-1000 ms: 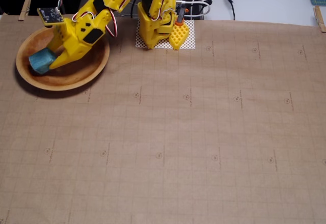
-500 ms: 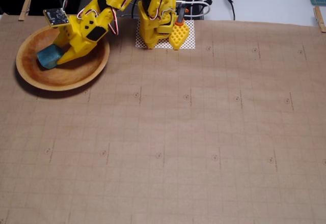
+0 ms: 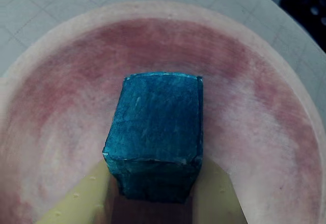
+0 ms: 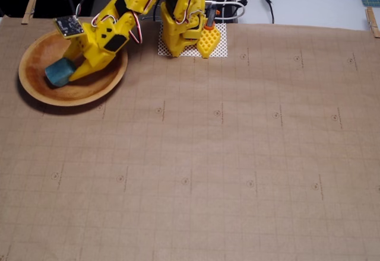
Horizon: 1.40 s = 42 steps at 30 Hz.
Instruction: Grasp a blue block and put it in the bowl.
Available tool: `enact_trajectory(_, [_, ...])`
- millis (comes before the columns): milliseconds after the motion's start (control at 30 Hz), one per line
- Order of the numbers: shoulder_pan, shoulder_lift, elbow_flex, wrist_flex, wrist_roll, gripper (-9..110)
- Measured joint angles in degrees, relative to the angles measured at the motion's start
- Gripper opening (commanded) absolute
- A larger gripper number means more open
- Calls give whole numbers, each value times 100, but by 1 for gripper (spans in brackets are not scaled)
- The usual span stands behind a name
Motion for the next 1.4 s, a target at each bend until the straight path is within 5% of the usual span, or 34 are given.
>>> enact_trajectory(200, [-237,0,0,0,0,0])
enact_trajectory(567, [-431,-26,70,79,0,36])
enact_trajectory(1067, [-457,167,70,79,0,37])
enact_trajectory(1400, [-1099,2347,88,932,615,37])
